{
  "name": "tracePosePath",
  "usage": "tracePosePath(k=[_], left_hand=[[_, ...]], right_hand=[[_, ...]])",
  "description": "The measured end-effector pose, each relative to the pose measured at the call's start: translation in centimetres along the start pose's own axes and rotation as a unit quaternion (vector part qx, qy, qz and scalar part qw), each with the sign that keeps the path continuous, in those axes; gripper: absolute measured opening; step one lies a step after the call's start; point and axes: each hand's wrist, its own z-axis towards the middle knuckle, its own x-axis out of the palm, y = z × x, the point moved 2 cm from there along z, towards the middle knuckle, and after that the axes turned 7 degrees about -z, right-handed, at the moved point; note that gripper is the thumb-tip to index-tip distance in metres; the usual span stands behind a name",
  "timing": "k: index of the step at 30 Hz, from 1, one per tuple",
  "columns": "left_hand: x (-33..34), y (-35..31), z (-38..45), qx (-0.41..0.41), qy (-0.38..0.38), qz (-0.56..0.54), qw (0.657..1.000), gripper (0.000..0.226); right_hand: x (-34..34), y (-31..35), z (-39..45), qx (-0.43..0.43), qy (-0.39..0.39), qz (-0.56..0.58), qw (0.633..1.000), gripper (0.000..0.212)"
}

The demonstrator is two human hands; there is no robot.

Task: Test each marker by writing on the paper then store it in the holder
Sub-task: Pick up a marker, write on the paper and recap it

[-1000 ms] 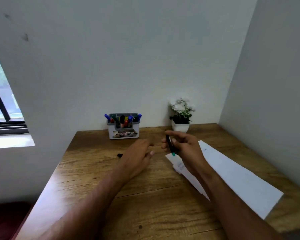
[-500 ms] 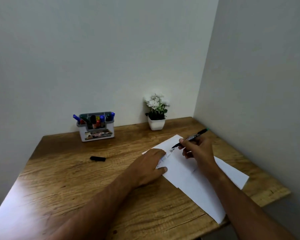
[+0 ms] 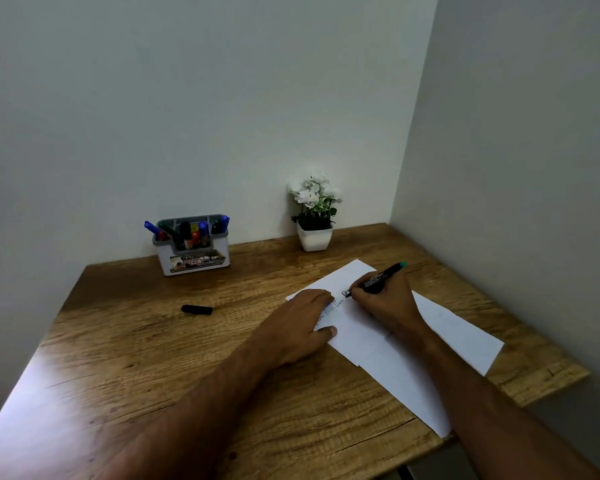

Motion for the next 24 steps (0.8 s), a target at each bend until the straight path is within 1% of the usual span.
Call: tracePosePath(k=[7, 11, 15, 24], left_hand=[[0.01, 0.02, 0.04, -0.001, 0.003, -0.001, 1.000, 0.065], [-0.05, 0.01, 0.02, 0.000, 0.004, 0.000, 1.000, 0.065], [-0.07, -0.04, -0.04, 0.001, 0.005, 0.001, 1.000, 0.065], [-0.02, -0.06, -0.02, -0.003, 0.010, -0.003, 1.000, 0.066]], right_hand=[[0.10, -0.31, 0.15, -0.011, -0.014, -0.029, 0.999, 0.005], [0.47, -0.39, 0.36, -0.019, 0.008, -0.052, 0.998, 0.004], [0.41, -0.17, 0.32, -0.017, 0.011, -0.053, 0.998, 0.009], [0.31, -0.28, 0.37, -0.012, 0.006, -0.062, 0.998, 0.010]])
